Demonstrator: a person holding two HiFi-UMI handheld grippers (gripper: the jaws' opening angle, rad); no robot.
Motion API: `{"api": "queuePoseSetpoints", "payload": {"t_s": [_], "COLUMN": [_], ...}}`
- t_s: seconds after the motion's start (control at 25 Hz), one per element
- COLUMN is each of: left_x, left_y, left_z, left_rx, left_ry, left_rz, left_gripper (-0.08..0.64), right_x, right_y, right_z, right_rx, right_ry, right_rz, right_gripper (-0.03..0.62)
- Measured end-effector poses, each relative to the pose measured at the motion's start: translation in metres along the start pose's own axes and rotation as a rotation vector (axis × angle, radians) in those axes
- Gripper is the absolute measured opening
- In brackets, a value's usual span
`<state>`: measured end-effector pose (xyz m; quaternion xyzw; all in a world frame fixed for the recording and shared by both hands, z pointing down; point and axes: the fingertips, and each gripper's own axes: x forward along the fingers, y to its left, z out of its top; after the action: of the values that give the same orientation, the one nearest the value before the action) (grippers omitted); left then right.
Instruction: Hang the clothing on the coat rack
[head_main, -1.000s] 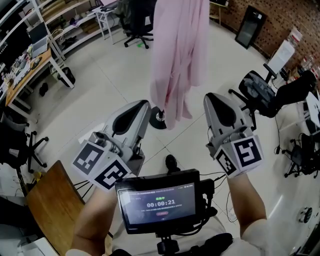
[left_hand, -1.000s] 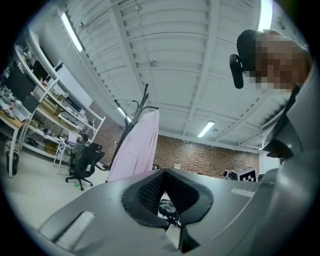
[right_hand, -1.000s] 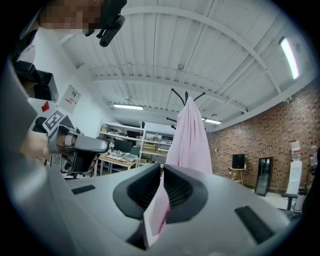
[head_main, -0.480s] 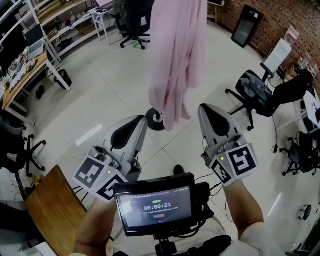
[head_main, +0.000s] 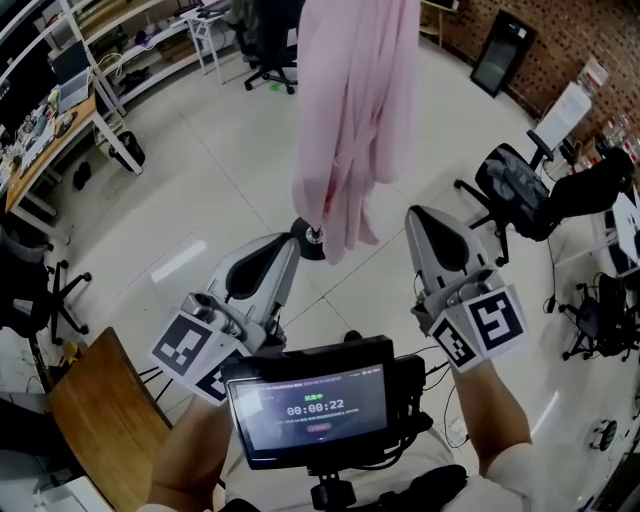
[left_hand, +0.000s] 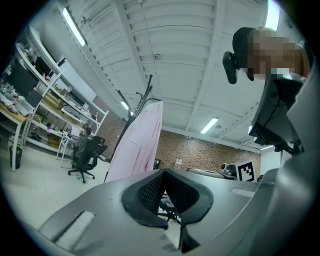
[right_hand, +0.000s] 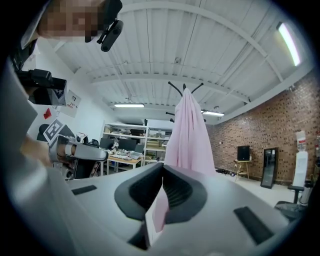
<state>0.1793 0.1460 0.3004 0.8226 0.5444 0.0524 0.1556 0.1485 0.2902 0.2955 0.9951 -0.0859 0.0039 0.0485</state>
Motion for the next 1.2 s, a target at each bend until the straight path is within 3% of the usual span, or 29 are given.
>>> {"api": "queuePoseSetpoints", "payload": {"t_s": [0.64, 1.2], "left_x": [0.044, 0.066], "left_y": [-0.014, -0.02], "left_z": [-0.002, -0.016], "left_rx": [-0.004, -0.022], "left_ry": [-0.01, 0.013], "left_rz": [0.012, 0.025], "left_gripper": [0.002, 0.002], "right_x": [0.017, 0.027], "right_y": [-0.042, -0.057], "right_z": [0.018, 0.01], "right_rx": [-0.023, -0.007], "right_ry": [-0.031, -0.006], "right_rz": [0.06, 0.09], "right_gripper": [0.0, 0.002]}}
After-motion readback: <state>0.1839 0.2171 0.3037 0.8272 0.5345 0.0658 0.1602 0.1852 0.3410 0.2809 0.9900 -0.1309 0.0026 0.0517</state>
